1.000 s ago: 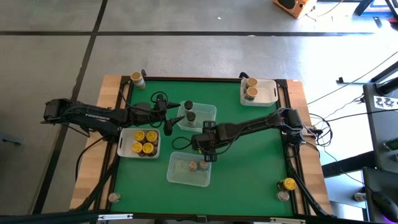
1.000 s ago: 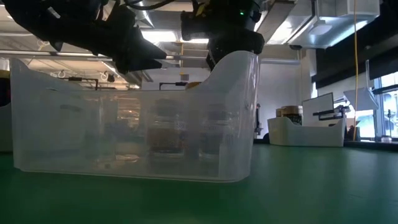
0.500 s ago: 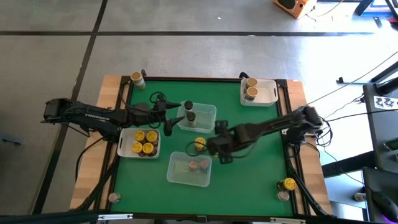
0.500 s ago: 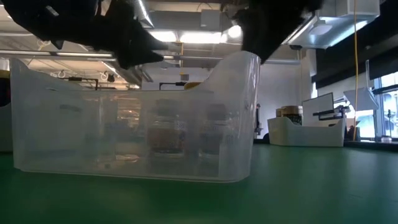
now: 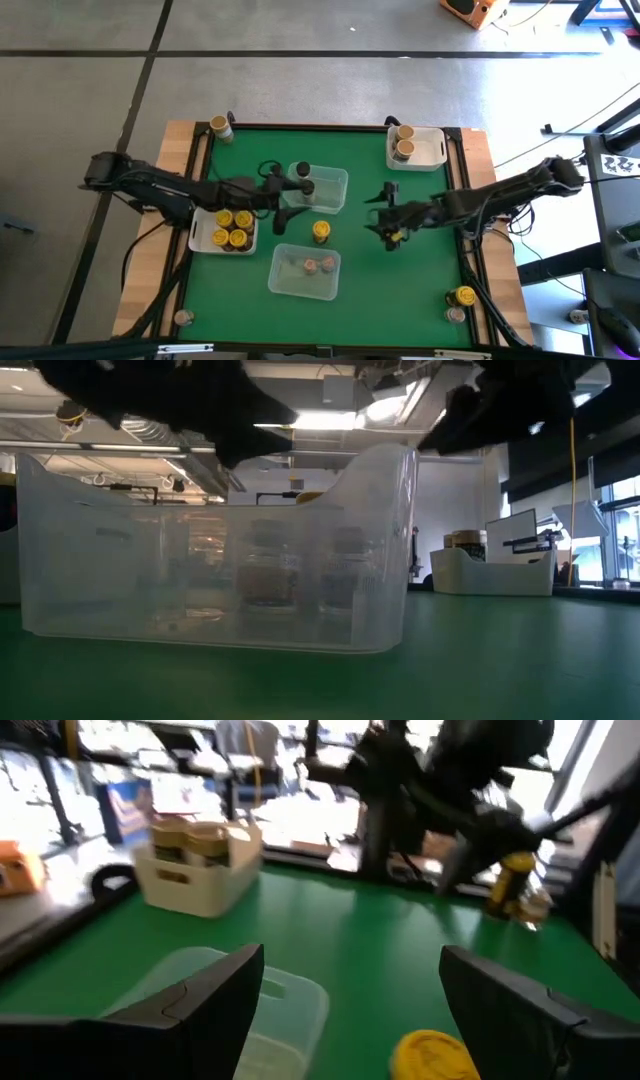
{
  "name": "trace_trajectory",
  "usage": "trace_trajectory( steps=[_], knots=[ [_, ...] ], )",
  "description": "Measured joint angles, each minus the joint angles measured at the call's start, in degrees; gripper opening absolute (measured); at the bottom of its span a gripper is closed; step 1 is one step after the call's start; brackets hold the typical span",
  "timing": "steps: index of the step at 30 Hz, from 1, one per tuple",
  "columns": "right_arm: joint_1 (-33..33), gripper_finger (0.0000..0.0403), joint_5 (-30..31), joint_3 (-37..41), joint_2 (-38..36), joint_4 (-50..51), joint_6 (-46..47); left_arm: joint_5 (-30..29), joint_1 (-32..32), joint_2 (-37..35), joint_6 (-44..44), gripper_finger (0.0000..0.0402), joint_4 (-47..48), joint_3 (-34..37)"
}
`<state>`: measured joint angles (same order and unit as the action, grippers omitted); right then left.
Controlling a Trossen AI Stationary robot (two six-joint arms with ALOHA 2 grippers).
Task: Sort spices by type
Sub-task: Put the yellow spice can into the bottom white bin
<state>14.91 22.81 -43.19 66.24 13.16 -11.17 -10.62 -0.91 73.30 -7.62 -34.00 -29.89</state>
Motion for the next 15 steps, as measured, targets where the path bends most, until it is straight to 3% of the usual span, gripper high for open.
trace_trajectory(
  steps=[4, 11, 15],
  knots=[
    [-3.8, 0.0317, -3.1, 4.9, -5.7, -12.4, -9.3, 0.0, -2.7, 4.8, -0.7, 0.0301, 9.7, -8.9],
    [-10.6, 0.0317, -14.2, 5.1, -11.8, -20.3, -19.3, -8.5, -7.5, 11.4, -3.9, 0.0301, 41.7, -27.7],
    [-12.4, 0.0317, -16.4, 5.1, -13.7, -24.5, -20.9, -8.8, -7.8, 14.5, -8.0, 0.0301, 46.5, -32.3]
  ],
)
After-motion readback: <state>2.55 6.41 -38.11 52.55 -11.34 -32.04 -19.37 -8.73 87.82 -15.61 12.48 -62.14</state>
